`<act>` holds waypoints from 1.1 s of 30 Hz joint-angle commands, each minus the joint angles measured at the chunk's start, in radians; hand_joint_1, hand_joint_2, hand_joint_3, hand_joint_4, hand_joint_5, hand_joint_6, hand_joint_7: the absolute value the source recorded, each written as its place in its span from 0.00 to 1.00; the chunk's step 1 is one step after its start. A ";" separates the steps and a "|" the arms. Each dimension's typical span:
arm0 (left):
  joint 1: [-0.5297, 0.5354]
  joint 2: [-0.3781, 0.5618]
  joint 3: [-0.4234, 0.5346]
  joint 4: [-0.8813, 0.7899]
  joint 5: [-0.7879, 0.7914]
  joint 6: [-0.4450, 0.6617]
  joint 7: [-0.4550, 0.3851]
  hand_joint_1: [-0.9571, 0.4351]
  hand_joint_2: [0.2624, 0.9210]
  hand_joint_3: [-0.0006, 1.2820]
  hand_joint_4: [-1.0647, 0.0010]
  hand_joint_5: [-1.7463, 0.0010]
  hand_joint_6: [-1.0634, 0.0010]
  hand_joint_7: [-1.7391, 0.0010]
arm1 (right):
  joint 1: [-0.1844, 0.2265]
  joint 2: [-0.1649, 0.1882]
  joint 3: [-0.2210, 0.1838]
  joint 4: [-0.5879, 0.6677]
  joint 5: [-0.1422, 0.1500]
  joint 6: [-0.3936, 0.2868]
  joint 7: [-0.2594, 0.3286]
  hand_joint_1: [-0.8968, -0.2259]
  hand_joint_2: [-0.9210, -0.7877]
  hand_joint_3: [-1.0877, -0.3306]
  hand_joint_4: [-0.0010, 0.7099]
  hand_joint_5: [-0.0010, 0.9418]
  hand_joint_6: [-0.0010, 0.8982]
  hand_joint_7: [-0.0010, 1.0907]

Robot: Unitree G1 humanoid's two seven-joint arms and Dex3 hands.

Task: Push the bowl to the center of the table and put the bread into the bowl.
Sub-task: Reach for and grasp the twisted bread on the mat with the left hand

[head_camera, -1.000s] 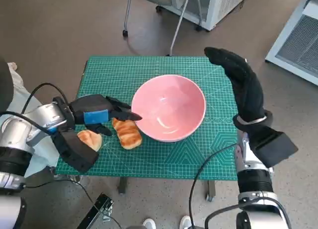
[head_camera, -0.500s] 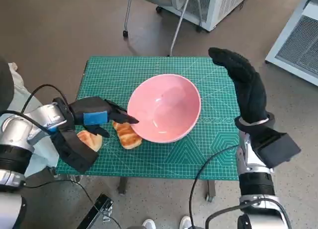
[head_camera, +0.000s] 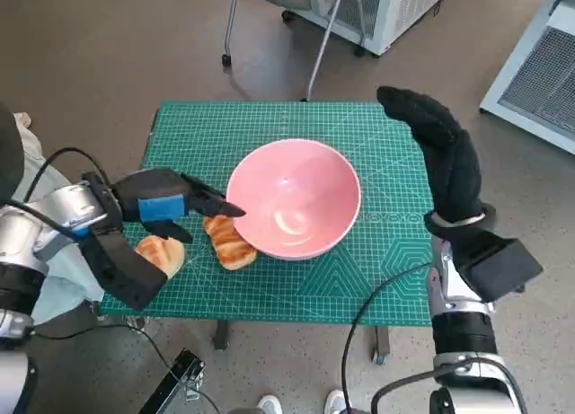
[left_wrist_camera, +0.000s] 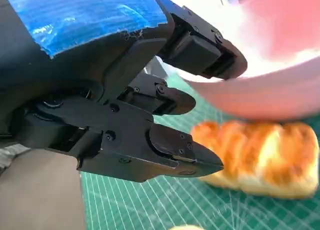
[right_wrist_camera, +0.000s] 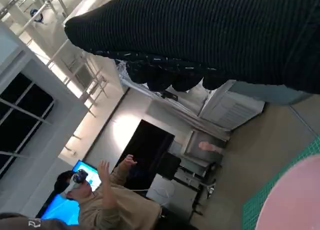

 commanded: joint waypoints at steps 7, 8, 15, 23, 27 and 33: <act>0.027 0.031 0.010 -0.014 0.096 -0.047 0.387 0.61 0.93 0.00 0.52 1.00 0.51 1.00 | 0.005 -0.001 0.008 0.038 -0.013 -0.006 0.006 0.69 0.00 0.67 0.64 0.01 0.14 0.83; 0.027 0.033 0.007 -0.016 0.114 -0.042 0.432 0.61 0.93 0.00 0.52 1.00 0.52 1.00 | 0.004 -0.001 0.008 0.041 -0.013 -0.006 0.007 0.69 0.00 0.67 0.64 0.01 0.14 0.83; 0.019 0.044 -0.012 -0.004 0.188 -0.019 0.612 0.59 0.93 0.00 0.52 1.00 0.51 0.99 | 0.002 -0.003 0.008 0.048 -0.007 -0.005 0.021 0.70 0.00 0.67 0.65 0.01 0.14 0.82; 0.034 0.070 -0.011 -0.003 0.167 -0.022 0.561 0.59 0.93 0.00 0.50 0.99 0.48 0.98 | 0.005 -0.002 0.005 0.046 0.006 0.001 0.041 0.70 0.00 0.67 0.65 0.01 0.14 0.82; 0.040 0.078 -0.011 0.012 0.131 -0.038 0.477 0.59 0.93 0.00 0.48 0.98 0.45 0.97 | 0.008 -0.002 0.002 0.044 0.008 0.000 0.047 0.70 0.00 0.67 0.65 0.01 0.14 0.82; 0.044 0.080 -0.021 0.032 0.097 -0.053 0.357 0.59 0.94 0.00 0.43 0.97 0.39 0.94 | 0.014 -0.003 -0.001 0.038 0.013 0.000 0.050 0.70 0.00 0.67 0.65 0.01 0.14 0.82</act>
